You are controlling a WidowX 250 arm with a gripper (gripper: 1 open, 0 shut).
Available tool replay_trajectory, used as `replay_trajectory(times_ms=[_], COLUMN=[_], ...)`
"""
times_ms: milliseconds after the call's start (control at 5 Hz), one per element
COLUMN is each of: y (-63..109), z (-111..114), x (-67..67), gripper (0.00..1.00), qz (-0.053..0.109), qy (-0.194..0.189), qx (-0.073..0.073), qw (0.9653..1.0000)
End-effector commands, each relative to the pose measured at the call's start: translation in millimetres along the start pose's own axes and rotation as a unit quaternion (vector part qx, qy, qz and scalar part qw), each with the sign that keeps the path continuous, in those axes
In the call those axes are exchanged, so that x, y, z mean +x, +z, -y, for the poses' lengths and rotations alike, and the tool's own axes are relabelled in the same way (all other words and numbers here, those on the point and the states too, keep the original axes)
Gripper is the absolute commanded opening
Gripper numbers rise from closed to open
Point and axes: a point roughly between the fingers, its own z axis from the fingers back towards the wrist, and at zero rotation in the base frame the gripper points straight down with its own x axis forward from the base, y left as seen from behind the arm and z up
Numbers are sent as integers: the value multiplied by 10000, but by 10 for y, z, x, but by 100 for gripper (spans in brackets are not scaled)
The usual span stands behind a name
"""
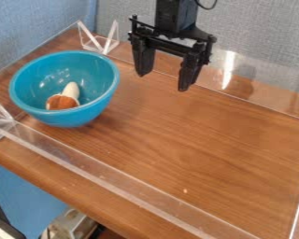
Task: Remove the mushroom from inside the blue bowl and put it on the table
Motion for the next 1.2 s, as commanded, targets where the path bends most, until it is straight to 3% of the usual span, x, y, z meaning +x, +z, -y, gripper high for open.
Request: replay_trajectory(times_ms=[0,200,400,600,1000], y=[-19,-120,-248,-441,-638], z=[-136,-452,-951,-1451,-1542], x=[-35,-135,-260,-349,-211], gripper=[100,100,100,100,100], qz=[2,-74,-150,-189,-289], qy=[75,311,673,774,747], qx=[2,18,53,74,40], qw=[10000,9995,9976,9968,9968])
